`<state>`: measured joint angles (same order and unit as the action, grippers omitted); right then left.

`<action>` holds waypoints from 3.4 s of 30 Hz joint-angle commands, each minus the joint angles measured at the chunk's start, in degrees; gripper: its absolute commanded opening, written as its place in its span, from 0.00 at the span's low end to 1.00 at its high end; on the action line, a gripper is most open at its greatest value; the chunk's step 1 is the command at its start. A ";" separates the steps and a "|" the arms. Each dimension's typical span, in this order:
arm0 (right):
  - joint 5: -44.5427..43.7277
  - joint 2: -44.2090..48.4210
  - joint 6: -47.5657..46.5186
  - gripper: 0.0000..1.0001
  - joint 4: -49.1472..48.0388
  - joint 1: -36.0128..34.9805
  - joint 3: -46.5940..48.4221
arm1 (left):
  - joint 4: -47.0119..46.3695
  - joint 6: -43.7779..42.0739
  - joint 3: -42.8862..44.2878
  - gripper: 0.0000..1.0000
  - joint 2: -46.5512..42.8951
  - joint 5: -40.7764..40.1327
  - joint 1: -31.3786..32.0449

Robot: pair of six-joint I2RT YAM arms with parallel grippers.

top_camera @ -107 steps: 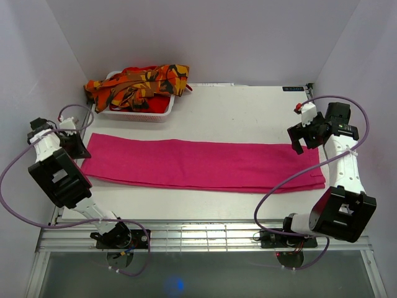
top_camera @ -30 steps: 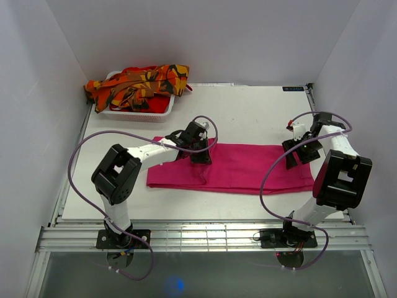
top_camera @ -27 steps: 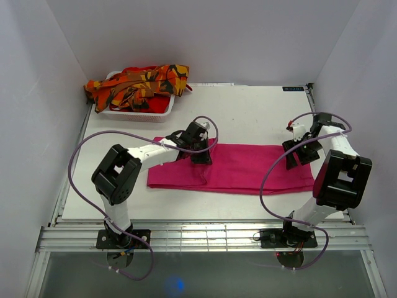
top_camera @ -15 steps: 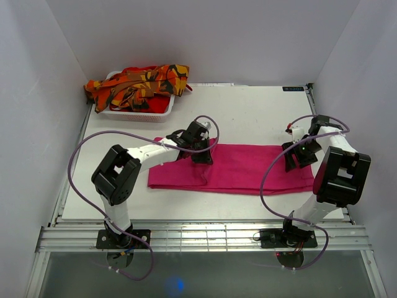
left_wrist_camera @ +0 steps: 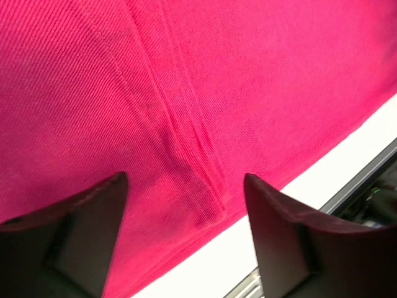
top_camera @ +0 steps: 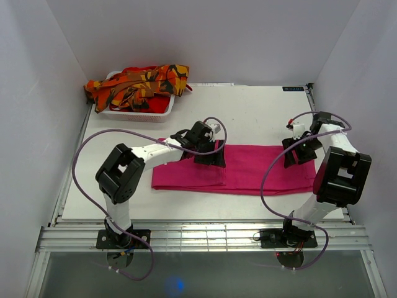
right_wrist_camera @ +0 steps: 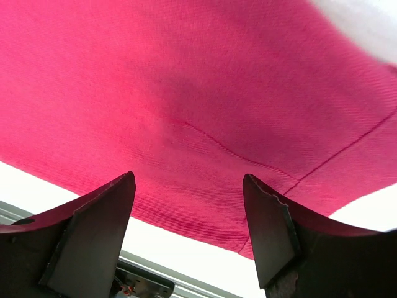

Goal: Fold and stack the trousers
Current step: Fold the trousers

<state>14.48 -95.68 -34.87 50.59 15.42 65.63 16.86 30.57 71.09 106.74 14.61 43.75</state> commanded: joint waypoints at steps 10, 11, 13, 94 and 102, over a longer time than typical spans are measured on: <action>20.56 6.55 7.08 0.66 1.02 -6.25 6.10 | 14.93 -19.62 -1.30 0.91 -21.82 15.51 -27.00; 21.63 7.34 9.10 0.65 -0.82 -7.93 5.05 | 15.56 -21.67 -2.00 0.91 -24.88 16.93 -29.40; 23.13 9.45 16.21 0.62 -8.26 -13.27 1.97 | 18.71 -25.97 -3.58 0.95 -27.01 18.26 -34.57; 13.99 -15.41 41.99 0.49 -27.91 -36.87 7.59 | 12.58 -21.25 -16.95 0.95 -26.32 20.72 -49.37; 18.21 -17.26 43.22 0.32 -26.51 -36.87 9.08 | 12.67 -22.22 -16.69 0.95 -25.53 20.19 -49.37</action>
<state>29.39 -112.27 7.33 22.63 -21.52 72.47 30.30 9.28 53.95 81.69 34.70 -5.26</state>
